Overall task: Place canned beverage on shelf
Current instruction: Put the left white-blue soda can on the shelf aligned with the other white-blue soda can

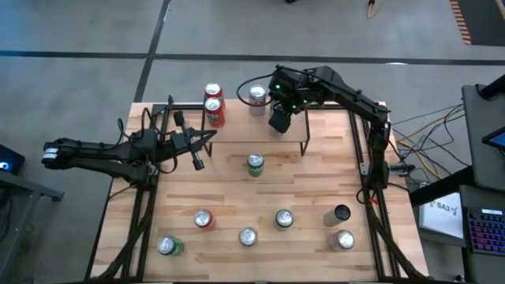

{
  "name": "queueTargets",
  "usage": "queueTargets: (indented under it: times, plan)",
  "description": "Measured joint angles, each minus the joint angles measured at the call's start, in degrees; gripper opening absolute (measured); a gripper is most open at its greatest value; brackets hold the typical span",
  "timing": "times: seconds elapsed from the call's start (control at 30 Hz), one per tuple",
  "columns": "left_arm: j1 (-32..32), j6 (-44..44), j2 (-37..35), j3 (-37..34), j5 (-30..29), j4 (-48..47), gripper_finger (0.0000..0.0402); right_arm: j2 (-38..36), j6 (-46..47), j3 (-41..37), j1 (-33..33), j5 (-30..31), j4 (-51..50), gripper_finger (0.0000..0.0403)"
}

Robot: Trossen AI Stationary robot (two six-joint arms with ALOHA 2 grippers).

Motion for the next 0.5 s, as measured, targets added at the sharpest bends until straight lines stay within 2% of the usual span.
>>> queueTargets:
  times: [0.5]
  plan:
    - [0.02, -0.23, 0.0, 0.0, 0.0, 0.0, 0.0, -2.66, -0.09, -0.01, 0.0, -0.1, 0.09, 0.0279]
